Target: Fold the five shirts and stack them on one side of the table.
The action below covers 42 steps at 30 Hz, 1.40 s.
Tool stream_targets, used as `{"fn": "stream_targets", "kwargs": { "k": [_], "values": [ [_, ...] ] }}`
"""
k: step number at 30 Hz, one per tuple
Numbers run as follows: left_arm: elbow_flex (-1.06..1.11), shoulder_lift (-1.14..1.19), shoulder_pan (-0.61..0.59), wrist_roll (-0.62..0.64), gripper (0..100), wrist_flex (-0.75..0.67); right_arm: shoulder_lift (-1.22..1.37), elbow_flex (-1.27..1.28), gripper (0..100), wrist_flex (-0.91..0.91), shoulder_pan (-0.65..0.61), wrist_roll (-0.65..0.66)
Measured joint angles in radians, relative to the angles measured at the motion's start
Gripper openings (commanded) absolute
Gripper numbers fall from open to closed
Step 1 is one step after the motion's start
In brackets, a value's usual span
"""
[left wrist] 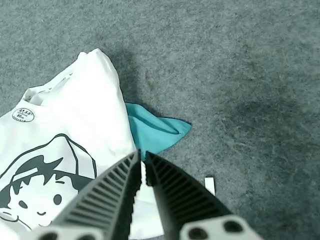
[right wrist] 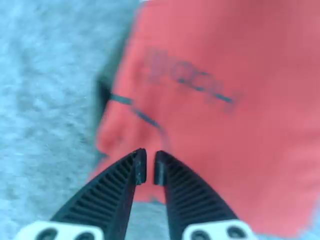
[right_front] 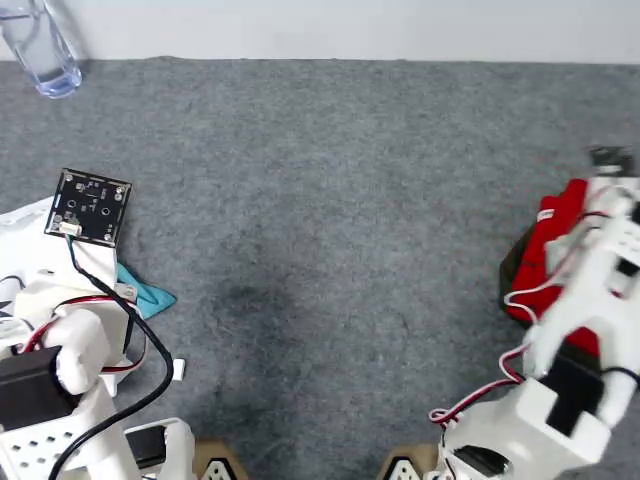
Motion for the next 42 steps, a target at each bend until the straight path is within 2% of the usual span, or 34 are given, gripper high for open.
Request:
{"fn": "stream_targets", "kwargs": {
  "k": [5, 9, 16, 20, 23, 26, 33, 39, 42],
  "values": [
    [0.000, 0.000, -0.012, 0.000, 1, 0.000, 0.002, 0.101, 0.9, -0.068, -0.117, -0.006],
    [0.000, 0.000, -0.077, -0.012, 1, 0.000, -0.018, 0.104, 0.9, -0.051, -0.143, -0.009],
    [0.000, 0.000, -0.226, -0.069, 1, 0.000, -0.270, 0.110, 0.9, 0.160, -0.144, -0.009],
    [0.005, 0.002, -0.295, -0.158, 4, 0.000, -0.434, 0.112, 0.9, 0.293, -0.147, -0.009],
    [0.060, 0.032, -0.359, -0.276, 15, -0.015, -0.549, 0.164, 1.1, 0.367, -0.147, -0.009],
    [0.152, 0.098, -0.431, -0.453, 25, -0.078, -0.674, 0.252, 1.1, 0.384, -0.147, 0.018],
    [0.252, 0.245, -0.606, -0.844, 25, -0.245, -0.927, 0.480, 1.1, 0.388, -0.147, 0.101],
    [0.255, 0.298, -0.700, -1.201, 25, -0.258, -1.037, 0.617, 1.2, 0.324, -0.147, 0.107],
    [0.256, 0.299, -0.713, -1.323, 25, -0.239, -1.042, 0.631, 1.2, 0.313, -0.147, 0.107]
  ]
}}
